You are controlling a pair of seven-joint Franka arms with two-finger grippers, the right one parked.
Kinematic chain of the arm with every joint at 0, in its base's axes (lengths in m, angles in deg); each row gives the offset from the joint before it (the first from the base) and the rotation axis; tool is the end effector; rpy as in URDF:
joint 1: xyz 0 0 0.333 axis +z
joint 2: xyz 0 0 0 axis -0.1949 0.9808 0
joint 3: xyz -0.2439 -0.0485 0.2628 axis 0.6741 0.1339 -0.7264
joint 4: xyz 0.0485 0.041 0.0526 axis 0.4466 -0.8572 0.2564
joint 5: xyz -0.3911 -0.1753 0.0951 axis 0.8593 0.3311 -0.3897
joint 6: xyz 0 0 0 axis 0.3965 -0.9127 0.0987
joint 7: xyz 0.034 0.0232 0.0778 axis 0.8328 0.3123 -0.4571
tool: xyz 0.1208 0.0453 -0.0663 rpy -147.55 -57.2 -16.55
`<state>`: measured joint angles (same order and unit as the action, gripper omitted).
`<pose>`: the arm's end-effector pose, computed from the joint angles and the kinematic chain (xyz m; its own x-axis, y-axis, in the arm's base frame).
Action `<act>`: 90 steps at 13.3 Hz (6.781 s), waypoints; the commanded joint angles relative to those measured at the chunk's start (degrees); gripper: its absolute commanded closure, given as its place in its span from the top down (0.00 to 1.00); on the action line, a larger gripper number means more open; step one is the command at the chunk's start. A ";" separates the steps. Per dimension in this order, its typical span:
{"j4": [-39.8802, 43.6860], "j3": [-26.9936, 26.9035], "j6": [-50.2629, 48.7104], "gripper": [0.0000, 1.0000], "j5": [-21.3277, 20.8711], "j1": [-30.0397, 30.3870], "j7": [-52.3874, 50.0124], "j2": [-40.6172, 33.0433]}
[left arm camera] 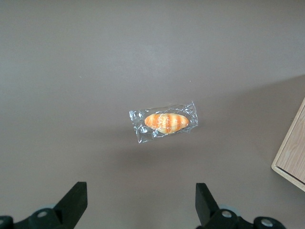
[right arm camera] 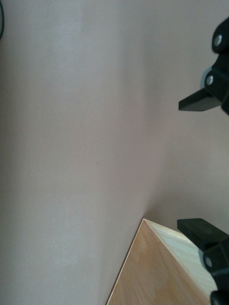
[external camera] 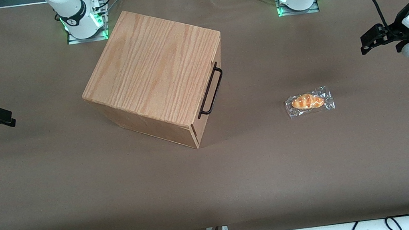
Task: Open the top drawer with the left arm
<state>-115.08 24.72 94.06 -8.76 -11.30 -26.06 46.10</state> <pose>0.6133 -0.0334 0.6023 0.9978 -0.0396 -0.0534 -0.0384 -0.9990 0.0237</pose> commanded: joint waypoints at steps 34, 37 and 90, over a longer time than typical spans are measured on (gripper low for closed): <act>2.32 9.13 -2.14 1.00 1.45 -4.50 -4.21 8.37; 3.47 9.93 -1.27 1.00 9.79 -8.01 -5.27 12.24; 3.91 10.02 18.51 1.00 5.69 -8.38 1.58 25.70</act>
<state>-112.55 35.57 112.51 1.34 -20.99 -22.90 72.44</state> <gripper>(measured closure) 0.000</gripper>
